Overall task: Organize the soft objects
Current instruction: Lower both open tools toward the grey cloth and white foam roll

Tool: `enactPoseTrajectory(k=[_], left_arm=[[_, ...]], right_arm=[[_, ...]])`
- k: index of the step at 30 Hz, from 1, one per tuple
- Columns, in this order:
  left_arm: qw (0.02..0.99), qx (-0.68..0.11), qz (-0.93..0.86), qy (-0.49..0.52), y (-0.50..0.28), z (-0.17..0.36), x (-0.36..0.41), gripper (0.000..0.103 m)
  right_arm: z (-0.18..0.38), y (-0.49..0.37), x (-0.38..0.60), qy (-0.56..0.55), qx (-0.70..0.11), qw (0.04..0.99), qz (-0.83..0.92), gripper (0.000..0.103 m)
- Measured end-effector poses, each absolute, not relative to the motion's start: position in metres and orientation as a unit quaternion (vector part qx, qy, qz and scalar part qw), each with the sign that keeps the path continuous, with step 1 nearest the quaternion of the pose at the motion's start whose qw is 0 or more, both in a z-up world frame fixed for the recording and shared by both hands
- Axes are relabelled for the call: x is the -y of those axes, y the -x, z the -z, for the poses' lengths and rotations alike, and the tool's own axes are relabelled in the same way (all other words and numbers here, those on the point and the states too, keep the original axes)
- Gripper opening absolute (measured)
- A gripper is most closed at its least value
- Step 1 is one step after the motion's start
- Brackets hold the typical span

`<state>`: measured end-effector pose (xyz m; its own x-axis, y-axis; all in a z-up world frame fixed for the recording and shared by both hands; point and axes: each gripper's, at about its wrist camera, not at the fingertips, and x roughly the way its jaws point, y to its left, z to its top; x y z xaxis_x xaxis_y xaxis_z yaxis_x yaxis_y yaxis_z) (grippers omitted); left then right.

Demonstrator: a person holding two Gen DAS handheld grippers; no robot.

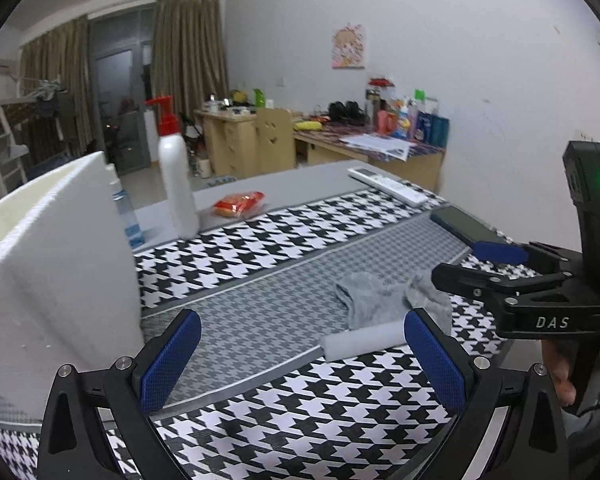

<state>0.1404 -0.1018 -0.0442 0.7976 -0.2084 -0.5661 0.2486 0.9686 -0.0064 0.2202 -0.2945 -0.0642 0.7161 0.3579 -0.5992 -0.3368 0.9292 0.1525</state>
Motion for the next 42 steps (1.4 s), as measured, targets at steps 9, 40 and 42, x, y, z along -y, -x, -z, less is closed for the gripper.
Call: enactPoseTrajectory(k=[9, 40, 42], left_arm=[[0.931, -0.329, 0.153, -0.041, -0.157, 0.058, 0.107, 0.102], [0.864, -0.414, 0.256, -0.128, -0.202, 0.108, 0.154, 0.071], [0.863, -0.412, 0.261, -0.13, -0.2, 0.107, 0.155, 0.066]], right_arm=[[0.074, -0.228, 0.3, -0.021, -0.339, 0.922, -0.188, 0.092], [0.095, -0.245, 0.312, -0.029, -0.373, 0.907, -0.191, 0.092], [0.097, -0.247, 0.312, -0.028, -0.377, 0.906, -0.19, 0.092]])
